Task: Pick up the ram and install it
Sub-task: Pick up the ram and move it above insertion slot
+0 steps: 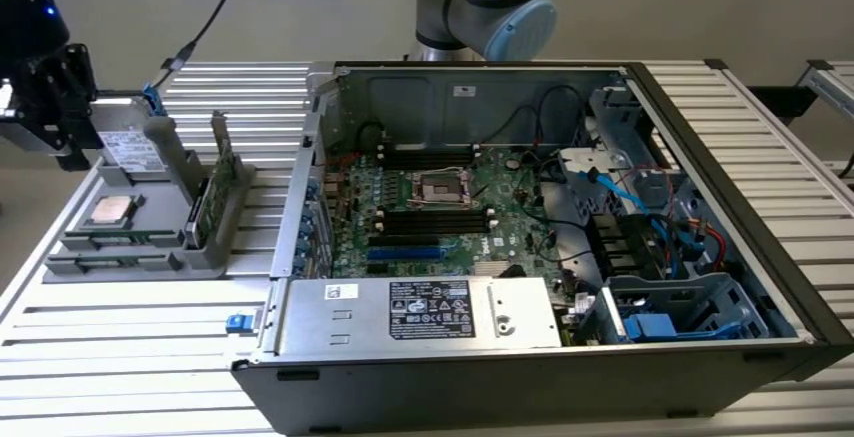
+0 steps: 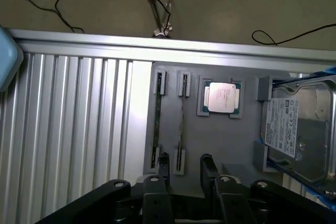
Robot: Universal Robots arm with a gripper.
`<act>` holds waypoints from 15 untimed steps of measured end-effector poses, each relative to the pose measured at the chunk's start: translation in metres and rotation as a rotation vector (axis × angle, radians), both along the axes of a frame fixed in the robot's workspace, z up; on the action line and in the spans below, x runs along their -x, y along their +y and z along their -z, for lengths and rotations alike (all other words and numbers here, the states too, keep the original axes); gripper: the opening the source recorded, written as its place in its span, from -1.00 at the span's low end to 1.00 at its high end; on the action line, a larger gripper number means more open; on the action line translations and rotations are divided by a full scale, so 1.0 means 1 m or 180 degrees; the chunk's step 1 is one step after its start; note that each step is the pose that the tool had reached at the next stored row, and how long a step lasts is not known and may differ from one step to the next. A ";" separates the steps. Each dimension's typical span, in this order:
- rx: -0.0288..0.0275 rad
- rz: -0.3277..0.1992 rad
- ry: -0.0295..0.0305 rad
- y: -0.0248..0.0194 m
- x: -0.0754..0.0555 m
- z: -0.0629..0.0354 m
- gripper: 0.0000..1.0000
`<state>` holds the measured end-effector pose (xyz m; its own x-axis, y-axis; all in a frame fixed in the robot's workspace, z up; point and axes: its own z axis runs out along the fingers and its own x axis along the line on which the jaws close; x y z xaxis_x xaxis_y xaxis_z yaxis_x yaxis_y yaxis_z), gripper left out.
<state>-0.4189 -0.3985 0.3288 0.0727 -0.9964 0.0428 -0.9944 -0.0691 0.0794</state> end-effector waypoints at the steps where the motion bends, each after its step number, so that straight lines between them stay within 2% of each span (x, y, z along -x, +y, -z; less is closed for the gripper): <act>1: 0.0000 -0.0006 0.0000 -0.0003 0.002 0.0009 -0.15; 5: 0.0000 -0.0024 0.0000 -0.0022 0.008 0.0058 -0.15; 8: 0.0000 -0.0035 0.0003 -0.0056 0.010 0.0087 -0.15; 15: -0.0013 -0.0064 0.0022 -0.0217 0.013 0.0209 -0.15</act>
<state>-0.4317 -0.4202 0.3079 0.0928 -0.9950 0.0381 -0.9923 -0.0893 0.0861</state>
